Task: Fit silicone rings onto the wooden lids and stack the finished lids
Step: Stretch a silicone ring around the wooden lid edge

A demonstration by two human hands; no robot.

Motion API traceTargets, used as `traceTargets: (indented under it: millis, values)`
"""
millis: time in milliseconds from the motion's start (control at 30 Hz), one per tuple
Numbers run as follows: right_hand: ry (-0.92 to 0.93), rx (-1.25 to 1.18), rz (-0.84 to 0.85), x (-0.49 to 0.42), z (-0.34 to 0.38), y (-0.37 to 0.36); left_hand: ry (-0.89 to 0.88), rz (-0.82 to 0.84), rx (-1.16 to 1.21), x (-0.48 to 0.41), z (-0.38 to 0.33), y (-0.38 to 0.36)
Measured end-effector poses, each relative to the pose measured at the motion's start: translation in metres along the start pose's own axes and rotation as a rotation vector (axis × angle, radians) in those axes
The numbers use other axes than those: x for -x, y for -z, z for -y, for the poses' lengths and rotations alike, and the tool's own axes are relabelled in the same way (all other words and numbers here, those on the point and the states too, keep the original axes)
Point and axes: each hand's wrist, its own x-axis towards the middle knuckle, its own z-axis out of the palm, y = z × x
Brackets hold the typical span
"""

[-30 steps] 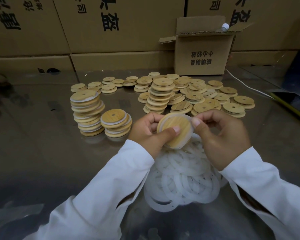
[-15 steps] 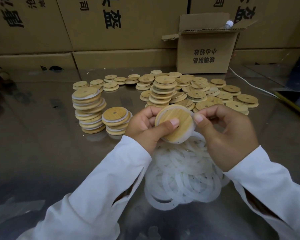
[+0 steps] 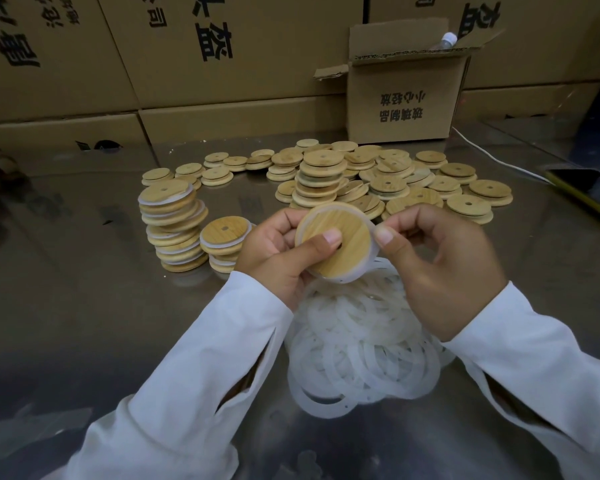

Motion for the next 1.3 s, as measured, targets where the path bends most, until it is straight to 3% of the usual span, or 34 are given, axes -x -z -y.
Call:
traceTargets:
  millis: [333,500,733,933,1300]
  values:
    - [-0.029,-0.066,0.002,0.000,-0.001,-0.001,-0.038,-0.012,-0.018,0.004,0.003,-0.002]
    - [-0.050,-0.102,-0.010,0.000,-0.006,0.002,-0.141,0.014,-0.245,0.004,0.005,-0.002]
    - [-0.052,-0.045,-0.057,0.002,-0.009,-0.003,-0.168,-0.055,-0.335,0.007,0.011,-0.005]
    - [-0.147,-0.083,-0.087,0.005,-0.011,-0.011,-0.193,-0.121,-0.342,0.007,0.014,-0.008]
    - [-0.035,0.011,-0.158,0.004,-0.015,-0.009,-0.173,-0.078,-0.303,0.005,0.013,-0.005]
